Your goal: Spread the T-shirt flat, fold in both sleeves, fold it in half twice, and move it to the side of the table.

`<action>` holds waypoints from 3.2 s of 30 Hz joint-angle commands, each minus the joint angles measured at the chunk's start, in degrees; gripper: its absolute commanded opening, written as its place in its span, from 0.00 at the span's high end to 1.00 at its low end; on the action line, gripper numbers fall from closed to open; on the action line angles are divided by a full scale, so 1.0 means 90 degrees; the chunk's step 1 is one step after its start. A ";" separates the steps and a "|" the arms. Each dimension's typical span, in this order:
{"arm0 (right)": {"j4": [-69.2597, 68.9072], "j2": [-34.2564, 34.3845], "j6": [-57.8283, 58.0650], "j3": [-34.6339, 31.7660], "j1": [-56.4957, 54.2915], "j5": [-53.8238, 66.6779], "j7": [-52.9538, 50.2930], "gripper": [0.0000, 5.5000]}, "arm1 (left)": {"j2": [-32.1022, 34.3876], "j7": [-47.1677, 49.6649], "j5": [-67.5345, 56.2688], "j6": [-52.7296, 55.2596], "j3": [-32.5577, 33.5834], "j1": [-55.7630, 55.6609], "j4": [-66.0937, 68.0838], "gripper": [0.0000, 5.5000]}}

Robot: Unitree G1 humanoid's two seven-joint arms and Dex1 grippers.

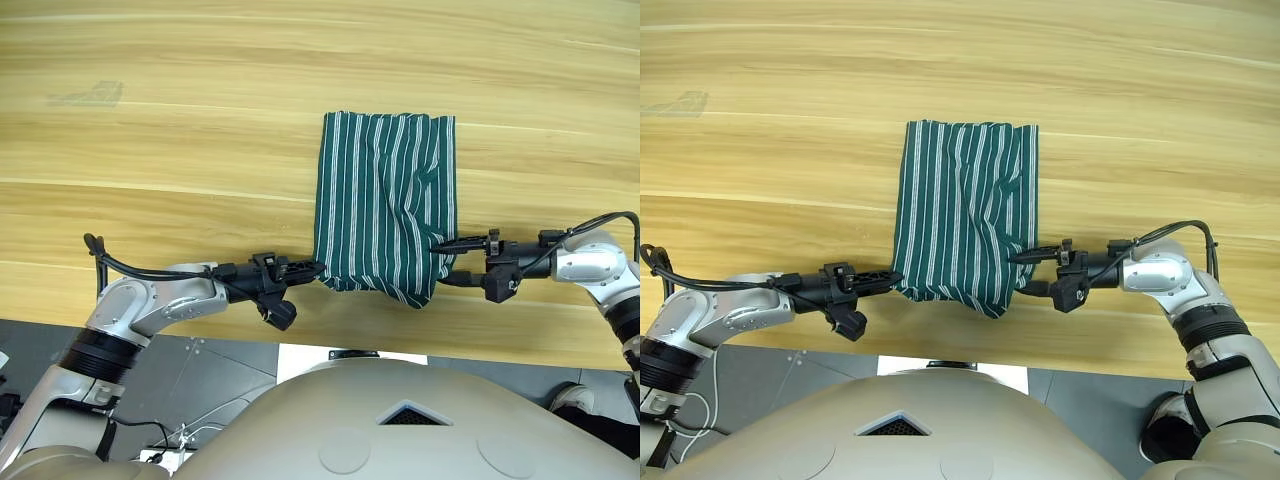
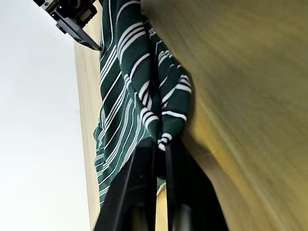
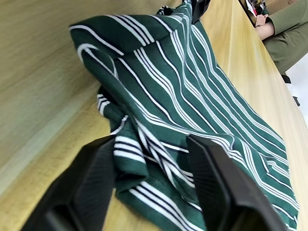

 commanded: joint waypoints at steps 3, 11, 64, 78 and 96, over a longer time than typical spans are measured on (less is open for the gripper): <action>0.0096 0.0080 0.0199 0.0051 0.0076 -0.0323 0.0078 0.73 | -0.0047 -0.0095 0.0377 0.0150 -0.0203 0.0160 0.0211 0.98; 0.0135 0.0103 0.0209 0.0057 0.0080 -0.0300 0.0094 0.98 | -0.0039 -0.0088 0.0376 0.0159 -0.0204 0.0147 0.0230 0.98; -0.1277 0.2507 0.7525 -0.2443 -0.0922 0.2171 0.0488 0.99 | -0.1528 -0.3087 -0.5902 0.6415 0.1219 -0.0967 -0.1040 0.98; -0.0308 0.2999 0.6670 -0.2952 -0.1278 0.1675 -0.0380 0.59 | -0.2376 -0.1650 -0.5748 0.6143 0.2199 -0.1539 0.0594 0.64; -0.0841 0.3798 0.4942 -0.1935 -0.1490 0.0894 -0.0264 0.59 | -0.3645 0.0739 -0.5989 0.5057 0.3977 -0.1065 -0.0424 0.40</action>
